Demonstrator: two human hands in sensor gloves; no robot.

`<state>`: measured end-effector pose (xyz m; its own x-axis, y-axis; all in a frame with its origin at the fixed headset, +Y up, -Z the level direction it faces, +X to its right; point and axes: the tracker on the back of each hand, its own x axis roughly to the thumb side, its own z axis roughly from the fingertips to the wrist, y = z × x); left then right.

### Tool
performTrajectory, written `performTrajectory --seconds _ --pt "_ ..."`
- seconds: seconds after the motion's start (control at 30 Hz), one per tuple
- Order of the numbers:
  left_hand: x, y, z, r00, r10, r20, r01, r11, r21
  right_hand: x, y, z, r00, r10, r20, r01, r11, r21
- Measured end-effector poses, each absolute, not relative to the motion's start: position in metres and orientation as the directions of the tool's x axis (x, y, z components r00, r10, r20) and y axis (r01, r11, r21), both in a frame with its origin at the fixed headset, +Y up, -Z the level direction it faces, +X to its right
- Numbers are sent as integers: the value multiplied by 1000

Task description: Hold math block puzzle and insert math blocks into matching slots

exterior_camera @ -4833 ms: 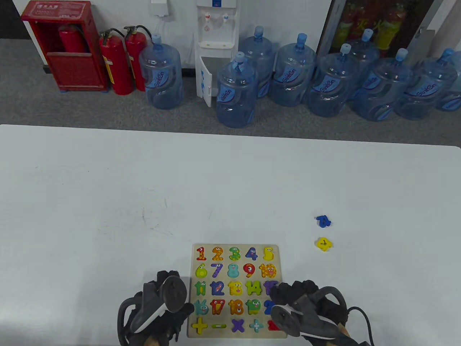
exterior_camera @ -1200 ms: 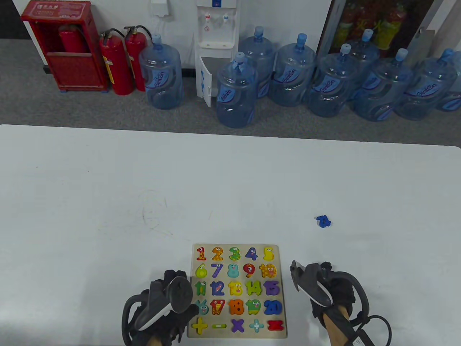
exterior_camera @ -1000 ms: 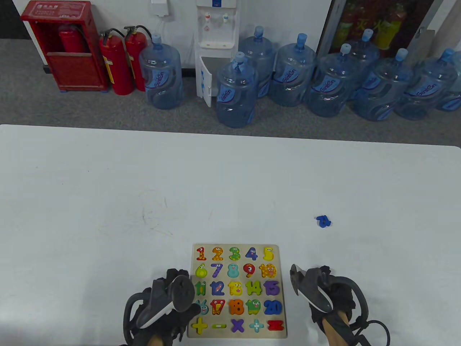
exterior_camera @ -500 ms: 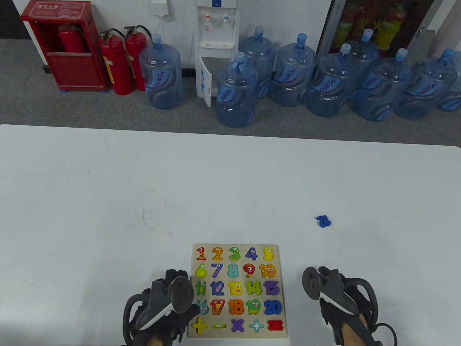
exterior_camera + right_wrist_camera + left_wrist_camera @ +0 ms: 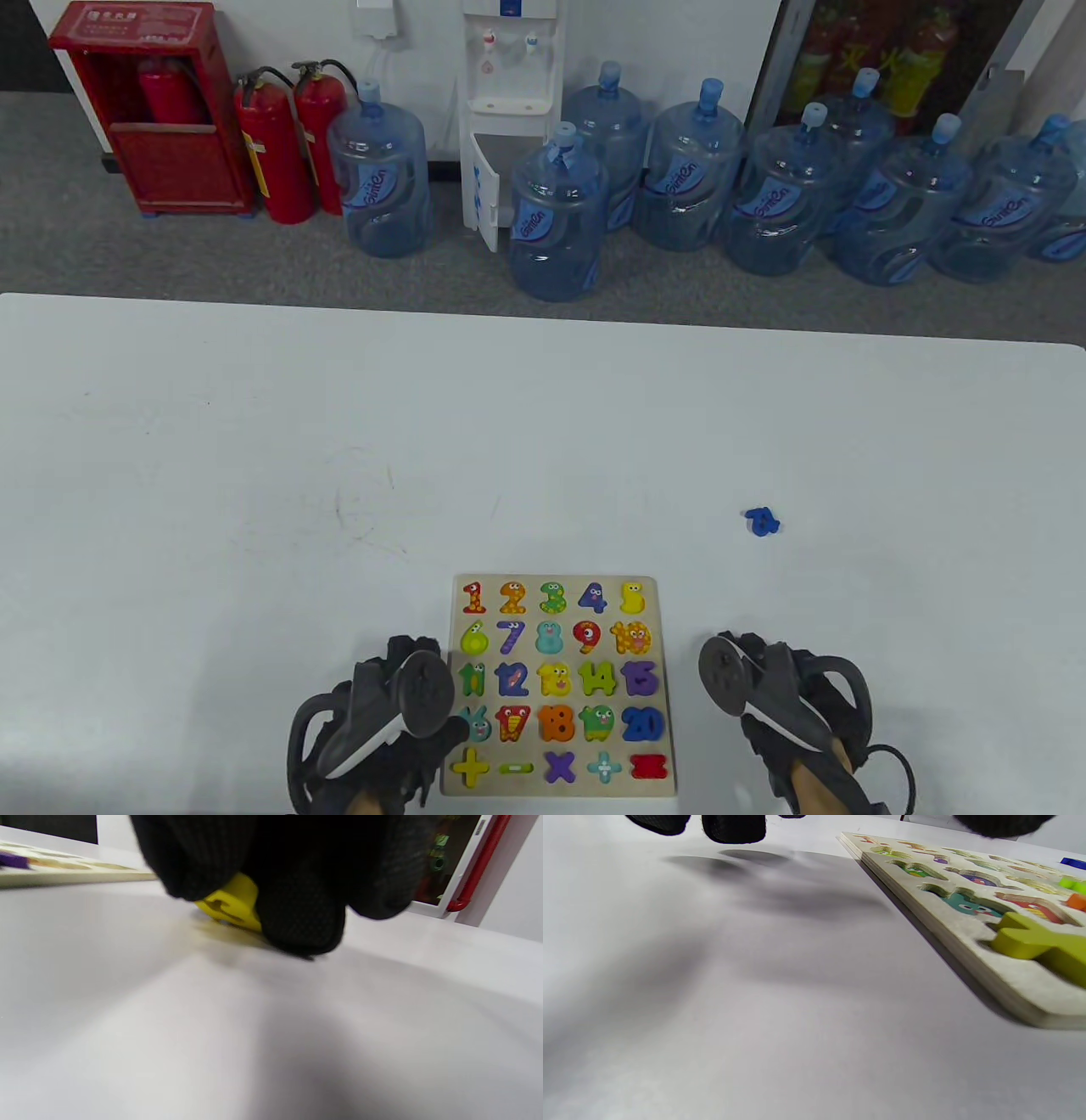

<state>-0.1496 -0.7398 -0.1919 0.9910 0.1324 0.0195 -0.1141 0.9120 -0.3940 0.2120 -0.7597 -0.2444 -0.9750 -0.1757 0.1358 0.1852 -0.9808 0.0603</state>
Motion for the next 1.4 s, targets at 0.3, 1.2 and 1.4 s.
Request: performTrajectory --seconds 0.3,1.2,1.4 --pt "-149 -740 -192 991 133 22 -113 910 -398 208 -743 -239 -984 -37 177 42 -999 26" --pt "-148 -741 -191 990 139 24 -118 906 -406 184 -752 -240 -965 -208 159 218 -975 42" --pt "-148 -741 -191 990 142 26 -119 907 -405 179 -753 -240 -952 -253 171 266 -963 52"
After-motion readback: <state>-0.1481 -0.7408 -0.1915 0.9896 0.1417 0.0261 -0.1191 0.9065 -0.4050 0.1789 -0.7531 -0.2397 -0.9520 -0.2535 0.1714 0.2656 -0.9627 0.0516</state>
